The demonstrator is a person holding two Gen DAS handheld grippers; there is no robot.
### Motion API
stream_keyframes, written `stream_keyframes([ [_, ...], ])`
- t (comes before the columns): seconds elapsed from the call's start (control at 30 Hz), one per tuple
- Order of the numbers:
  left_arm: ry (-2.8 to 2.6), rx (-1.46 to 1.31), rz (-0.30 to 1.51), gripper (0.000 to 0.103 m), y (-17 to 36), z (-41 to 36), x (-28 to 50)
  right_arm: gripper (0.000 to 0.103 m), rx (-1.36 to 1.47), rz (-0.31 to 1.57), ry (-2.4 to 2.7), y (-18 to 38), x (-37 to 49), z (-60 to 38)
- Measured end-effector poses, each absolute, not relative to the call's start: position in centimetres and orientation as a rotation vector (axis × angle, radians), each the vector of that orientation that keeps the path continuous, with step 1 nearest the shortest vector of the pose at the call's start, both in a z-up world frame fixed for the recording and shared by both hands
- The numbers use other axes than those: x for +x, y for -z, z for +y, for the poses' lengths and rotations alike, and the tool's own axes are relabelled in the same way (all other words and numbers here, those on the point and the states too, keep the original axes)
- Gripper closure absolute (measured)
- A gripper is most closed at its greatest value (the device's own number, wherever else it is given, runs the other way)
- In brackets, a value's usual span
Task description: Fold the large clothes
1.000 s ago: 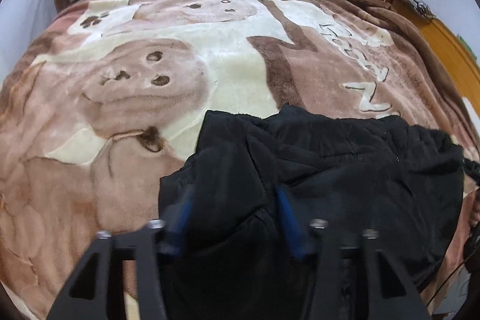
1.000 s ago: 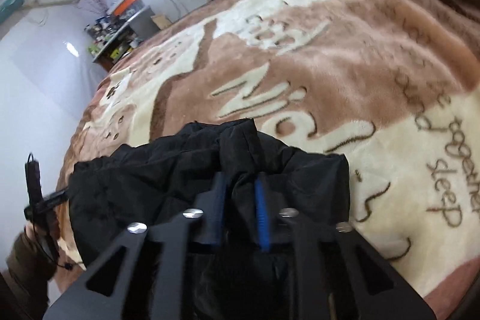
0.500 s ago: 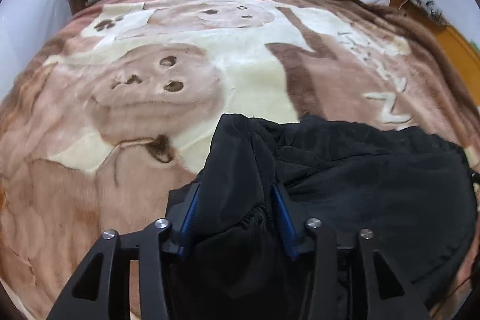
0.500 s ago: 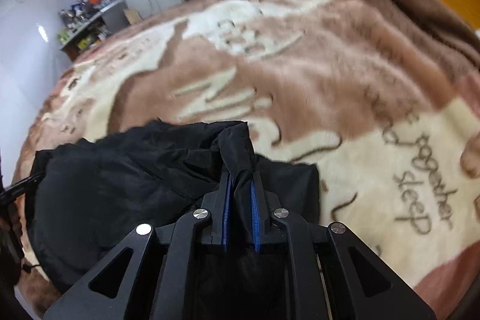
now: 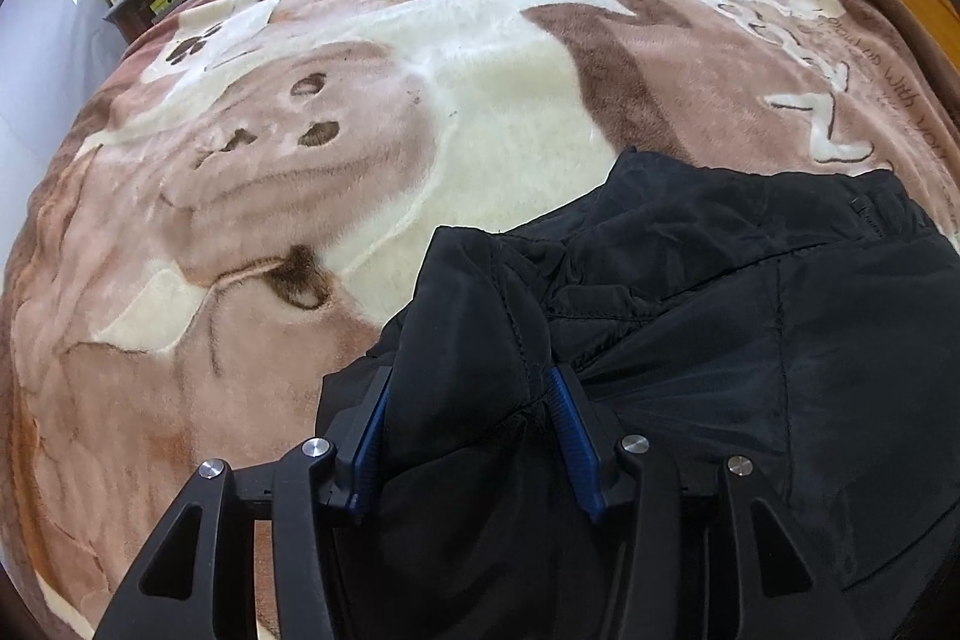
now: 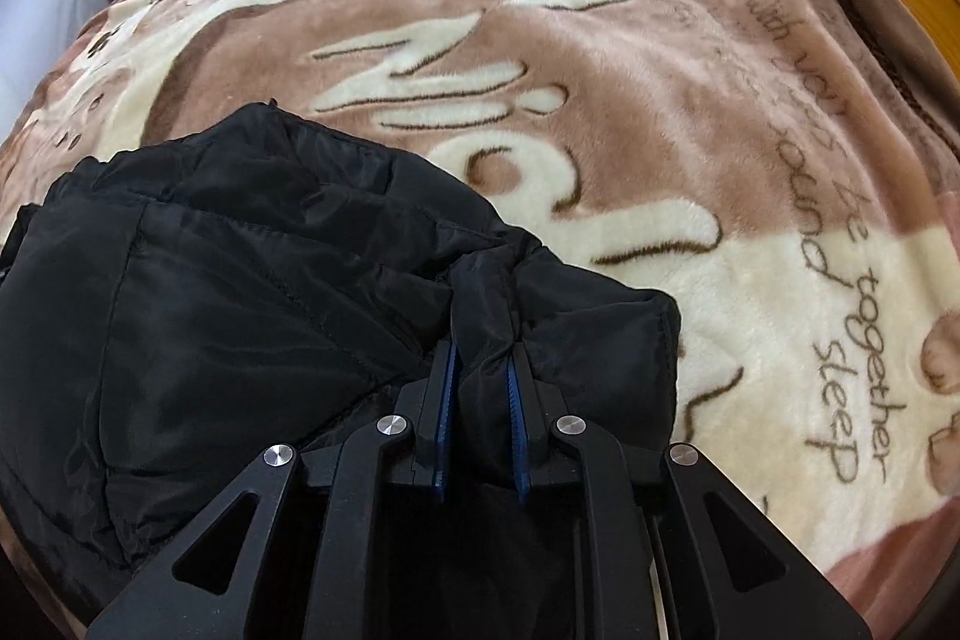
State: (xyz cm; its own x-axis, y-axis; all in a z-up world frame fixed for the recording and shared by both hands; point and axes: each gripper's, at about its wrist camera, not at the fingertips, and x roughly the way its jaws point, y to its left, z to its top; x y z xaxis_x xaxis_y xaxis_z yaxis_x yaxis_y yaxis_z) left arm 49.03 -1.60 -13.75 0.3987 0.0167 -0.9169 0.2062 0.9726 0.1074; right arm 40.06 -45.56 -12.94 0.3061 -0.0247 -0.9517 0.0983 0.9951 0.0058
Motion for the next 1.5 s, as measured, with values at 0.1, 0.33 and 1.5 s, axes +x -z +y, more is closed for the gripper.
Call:
stream_keyframes([
  [0.1,0.097,0.235,1.134,0.05,12.6,-1.9,48.9,0.082,0.055,1.241,0.12,11.3,40.1,-45.5],
  [0.33,0.136,0.051,1.061,0.043,6.4,2.6,45.2,0.05,0.236,0.947,0.104,2.4,33.6,-47.0],
  [1.5,0.07,0.094,1.166,0.02,13.8,0.3,41.1,0.047,0.018,1.156,0.028,10.3,33.6,-39.9],
])
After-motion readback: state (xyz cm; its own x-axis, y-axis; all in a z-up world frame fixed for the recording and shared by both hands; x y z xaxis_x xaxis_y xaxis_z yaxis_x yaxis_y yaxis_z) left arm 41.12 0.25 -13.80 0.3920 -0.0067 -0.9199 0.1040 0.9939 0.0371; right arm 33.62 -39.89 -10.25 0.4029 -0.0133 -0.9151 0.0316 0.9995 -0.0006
